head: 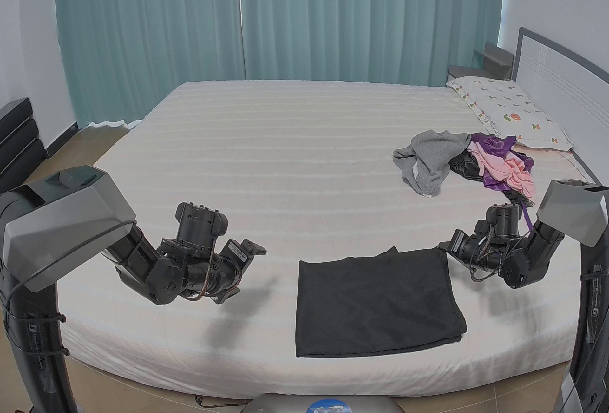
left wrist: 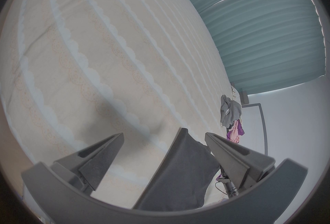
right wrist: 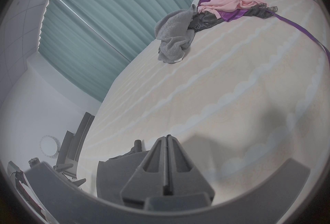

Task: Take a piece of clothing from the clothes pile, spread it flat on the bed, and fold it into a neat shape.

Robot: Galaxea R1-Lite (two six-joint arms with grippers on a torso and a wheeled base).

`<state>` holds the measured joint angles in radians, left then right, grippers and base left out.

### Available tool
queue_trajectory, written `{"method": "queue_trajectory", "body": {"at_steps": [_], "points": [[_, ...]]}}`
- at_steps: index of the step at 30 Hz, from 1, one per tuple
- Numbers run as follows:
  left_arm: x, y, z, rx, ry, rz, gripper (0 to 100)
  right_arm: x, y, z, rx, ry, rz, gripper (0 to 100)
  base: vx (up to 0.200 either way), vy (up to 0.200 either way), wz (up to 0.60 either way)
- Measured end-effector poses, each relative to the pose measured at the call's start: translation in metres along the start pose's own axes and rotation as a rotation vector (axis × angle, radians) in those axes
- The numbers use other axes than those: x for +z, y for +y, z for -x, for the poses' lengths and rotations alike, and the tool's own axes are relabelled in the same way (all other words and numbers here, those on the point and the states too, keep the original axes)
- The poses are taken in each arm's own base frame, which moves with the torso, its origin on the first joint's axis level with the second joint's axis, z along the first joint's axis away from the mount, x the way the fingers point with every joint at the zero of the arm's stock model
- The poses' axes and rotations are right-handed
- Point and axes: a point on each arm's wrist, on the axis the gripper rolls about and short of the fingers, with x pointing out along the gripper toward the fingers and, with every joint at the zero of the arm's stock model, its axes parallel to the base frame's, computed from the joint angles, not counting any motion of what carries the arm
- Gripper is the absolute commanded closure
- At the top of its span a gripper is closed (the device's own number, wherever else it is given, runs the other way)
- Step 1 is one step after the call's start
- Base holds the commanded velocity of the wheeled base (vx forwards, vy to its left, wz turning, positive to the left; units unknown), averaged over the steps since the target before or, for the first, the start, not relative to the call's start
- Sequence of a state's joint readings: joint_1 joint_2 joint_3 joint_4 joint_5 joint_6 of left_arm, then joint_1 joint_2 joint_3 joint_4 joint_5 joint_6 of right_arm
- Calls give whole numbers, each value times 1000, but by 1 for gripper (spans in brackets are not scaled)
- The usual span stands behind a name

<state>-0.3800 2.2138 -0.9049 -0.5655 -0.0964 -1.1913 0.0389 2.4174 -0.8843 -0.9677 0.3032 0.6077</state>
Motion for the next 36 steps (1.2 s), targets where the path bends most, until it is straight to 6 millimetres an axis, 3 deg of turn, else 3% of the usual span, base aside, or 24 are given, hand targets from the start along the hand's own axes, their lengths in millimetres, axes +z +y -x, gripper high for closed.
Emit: {"method": "queue_trajectory", "body": {"at_steps": [13, 14, 24, 36], "points": [[-2, 0, 0, 1, 0, -5, 0, 4, -8, 2, -12, -11, -15, 100, 0, 0, 0], [-2, 0, 0, 1, 0, -5, 0, 4, -8, 2, -12, -11, -15, 0, 0, 0, 0], [-3, 0, 0, 1, 8, -15, 0, 5, -12, 8, -30, 0, -33, 0, 0, 0, 0], [-9, 0, 2, -1, 33, -50, 0, -11, -19, 64, -102, 40, -117, 0, 0, 0, 0]]}}
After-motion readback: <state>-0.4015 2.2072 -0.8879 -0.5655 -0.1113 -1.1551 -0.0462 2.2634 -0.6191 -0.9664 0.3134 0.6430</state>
